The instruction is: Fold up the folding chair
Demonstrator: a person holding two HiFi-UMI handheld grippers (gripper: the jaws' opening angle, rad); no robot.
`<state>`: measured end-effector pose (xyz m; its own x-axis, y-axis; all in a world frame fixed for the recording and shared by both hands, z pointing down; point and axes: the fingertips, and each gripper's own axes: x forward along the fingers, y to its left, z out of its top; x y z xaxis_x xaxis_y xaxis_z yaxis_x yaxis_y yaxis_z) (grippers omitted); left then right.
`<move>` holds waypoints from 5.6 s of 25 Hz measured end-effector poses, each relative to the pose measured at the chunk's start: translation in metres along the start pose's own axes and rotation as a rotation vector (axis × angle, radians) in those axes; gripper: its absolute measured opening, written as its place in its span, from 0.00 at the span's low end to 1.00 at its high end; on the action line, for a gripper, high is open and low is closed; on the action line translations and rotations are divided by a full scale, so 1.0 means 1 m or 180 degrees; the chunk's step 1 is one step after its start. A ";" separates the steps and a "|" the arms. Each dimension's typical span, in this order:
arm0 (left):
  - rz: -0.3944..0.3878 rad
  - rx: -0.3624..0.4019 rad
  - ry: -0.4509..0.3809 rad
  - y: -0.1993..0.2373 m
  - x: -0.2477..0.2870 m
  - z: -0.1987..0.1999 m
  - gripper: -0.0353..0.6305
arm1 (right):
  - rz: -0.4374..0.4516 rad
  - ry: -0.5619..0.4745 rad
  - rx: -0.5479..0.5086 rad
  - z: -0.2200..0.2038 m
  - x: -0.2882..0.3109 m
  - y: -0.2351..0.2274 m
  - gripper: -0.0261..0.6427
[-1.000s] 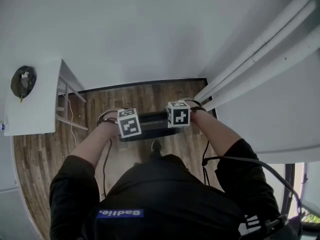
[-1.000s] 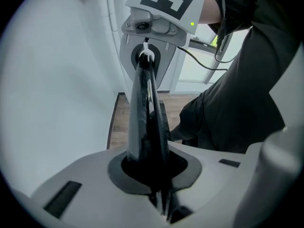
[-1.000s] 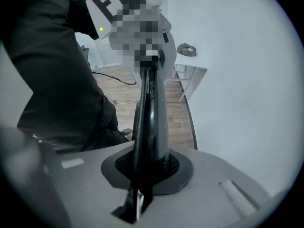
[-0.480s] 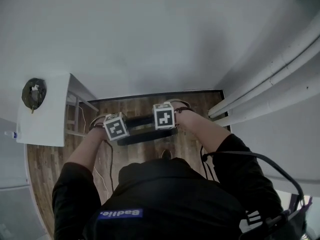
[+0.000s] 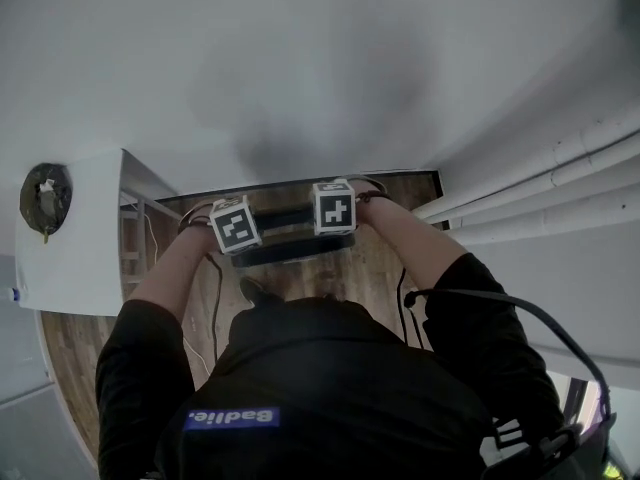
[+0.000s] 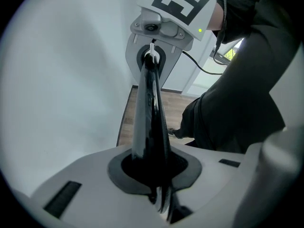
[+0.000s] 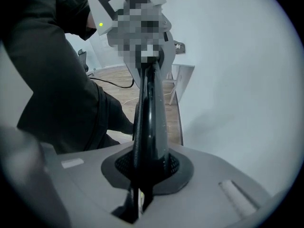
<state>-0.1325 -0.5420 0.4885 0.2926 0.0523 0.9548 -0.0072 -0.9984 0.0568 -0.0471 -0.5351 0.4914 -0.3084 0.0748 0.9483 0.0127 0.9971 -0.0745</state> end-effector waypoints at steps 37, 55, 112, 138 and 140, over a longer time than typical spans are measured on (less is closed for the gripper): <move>-0.0075 0.0198 -0.0160 0.236 -0.004 -0.045 0.18 | 0.0037 -0.0091 0.0434 0.045 0.013 -0.221 0.12; 0.0065 0.0001 -0.0254 0.262 -0.008 -0.048 0.20 | -0.0242 -0.0114 0.0500 0.045 0.011 -0.256 0.19; 0.2252 -0.0945 0.0229 0.386 -0.033 -0.047 0.40 | -0.3060 0.0139 0.0294 0.020 -0.013 -0.374 0.48; 0.2173 -0.2122 -0.1184 0.239 -0.063 -0.069 0.40 | -0.2728 -0.0477 0.0751 0.002 -0.025 -0.283 0.48; 0.2048 -0.2193 -0.1512 0.211 -0.066 -0.064 0.40 | -0.2521 -0.0806 0.1127 0.015 -0.025 -0.249 0.47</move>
<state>-0.2146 -0.7543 0.4567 0.3840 -0.6456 0.6602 -0.7920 -0.5978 -0.1239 -0.0565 -0.7855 0.4815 -0.3030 -0.6786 0.6691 -0.5729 0.6908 0.4411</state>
